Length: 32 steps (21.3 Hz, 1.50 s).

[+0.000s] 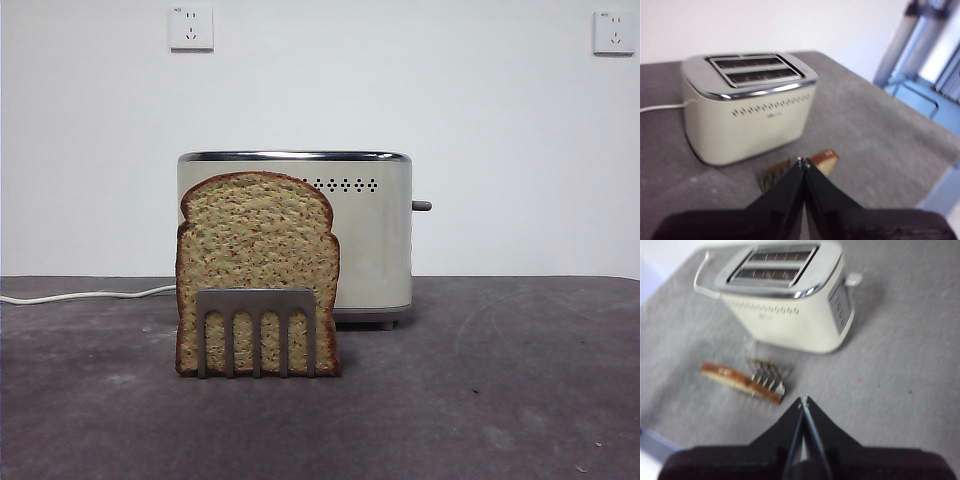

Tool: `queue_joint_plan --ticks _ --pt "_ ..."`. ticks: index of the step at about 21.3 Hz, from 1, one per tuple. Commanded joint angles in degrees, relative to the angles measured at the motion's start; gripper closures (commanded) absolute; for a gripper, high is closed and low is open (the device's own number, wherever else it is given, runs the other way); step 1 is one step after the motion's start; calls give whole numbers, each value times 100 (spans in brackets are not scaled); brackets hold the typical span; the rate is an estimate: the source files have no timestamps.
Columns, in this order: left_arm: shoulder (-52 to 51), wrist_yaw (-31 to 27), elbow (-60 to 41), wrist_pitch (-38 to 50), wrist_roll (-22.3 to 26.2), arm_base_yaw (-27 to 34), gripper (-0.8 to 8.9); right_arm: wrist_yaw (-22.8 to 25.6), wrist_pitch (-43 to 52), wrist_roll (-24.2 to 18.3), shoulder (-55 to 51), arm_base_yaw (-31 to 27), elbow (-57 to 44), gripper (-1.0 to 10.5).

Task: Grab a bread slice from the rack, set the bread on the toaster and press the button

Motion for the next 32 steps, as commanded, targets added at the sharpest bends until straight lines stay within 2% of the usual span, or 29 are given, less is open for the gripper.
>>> queue_joint_plan --ticks 1,4,8,9,11,12,14,18,24,28,30,32 --pt "162 153 299 -542 774 -31 822 -9 -485 -535 188 96 321 958" --pt "258 140 461 -846 1005 -111 822 -4 -564 -562 249 168 407 958" --pt "291 120 494 -887 1036 -186 811 -4 -566 -560 249 179 407 958" --pt "306 120 494 -866 1036 -186 757 -4 -566 -562 249 179 407 958" --pt "326 118 494 -826 1034 -190 355 -4 -566 -560 249 179 407 958" --pt "348 118 494 -785 1036 -221 197 -4 -566 -562 249 179 407 958" --pt "417 116 509 -717 1047 -361 185 -4 -566 -562 249 179 407 958" --pt "911 -52 909 -730 1552 -872 185 -7 -564 -562 295 179 407 958" --pt "2326 -1099 2081 -1036 2498 -2210 185 -7 -564 -562 358 179 407 958" --pt "3390 -2192 2658 -1154 3132 -3198 185 -7 -566 -562 378 179 407 958" --pt "3912 -2747 2830 -1150 3379 -3556 186 -7 -566 -575 402 179 407 958" --pt "4419 -3067 2894 -1141 3565 -3792 186 -7 -566 -599 433 179 407 958"
